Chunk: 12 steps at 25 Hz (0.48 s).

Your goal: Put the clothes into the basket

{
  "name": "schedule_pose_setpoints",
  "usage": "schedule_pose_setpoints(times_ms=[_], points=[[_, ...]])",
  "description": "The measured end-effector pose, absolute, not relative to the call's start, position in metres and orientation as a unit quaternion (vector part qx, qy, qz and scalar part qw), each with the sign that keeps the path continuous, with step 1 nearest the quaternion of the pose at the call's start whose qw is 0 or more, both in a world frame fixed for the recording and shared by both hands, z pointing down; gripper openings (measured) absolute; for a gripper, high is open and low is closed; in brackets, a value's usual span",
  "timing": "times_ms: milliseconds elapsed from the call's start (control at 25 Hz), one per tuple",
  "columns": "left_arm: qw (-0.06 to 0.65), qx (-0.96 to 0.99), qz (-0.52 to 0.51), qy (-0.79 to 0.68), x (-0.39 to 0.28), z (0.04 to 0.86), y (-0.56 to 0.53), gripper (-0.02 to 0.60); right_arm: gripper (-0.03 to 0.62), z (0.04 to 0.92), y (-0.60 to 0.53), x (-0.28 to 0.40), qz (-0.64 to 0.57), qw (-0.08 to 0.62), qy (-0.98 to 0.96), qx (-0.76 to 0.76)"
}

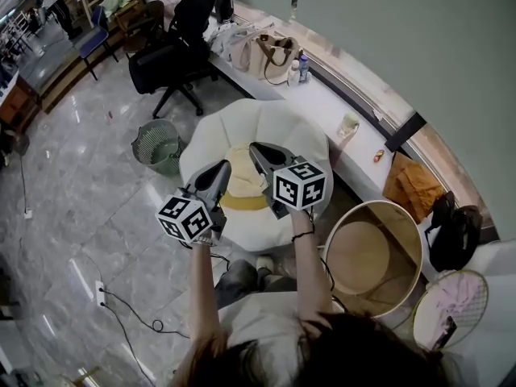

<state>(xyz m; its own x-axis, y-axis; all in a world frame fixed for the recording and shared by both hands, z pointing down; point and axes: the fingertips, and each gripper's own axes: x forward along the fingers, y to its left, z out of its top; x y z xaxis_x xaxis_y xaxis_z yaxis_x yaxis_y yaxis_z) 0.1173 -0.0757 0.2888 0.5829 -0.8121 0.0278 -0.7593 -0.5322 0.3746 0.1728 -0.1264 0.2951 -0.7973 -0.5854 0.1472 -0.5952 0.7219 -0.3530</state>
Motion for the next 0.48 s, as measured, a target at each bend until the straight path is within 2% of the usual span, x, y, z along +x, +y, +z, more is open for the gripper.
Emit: schedule_pose_setpoints(times_ms=[480], points=[[0.236, 0.861, -0.053, -0.448, 0.106, 0.337, -0.097, 0.011, 0.009, 0.343, -0.159, 0.175, 0.249, 0.023, -0.901, 0.354]])
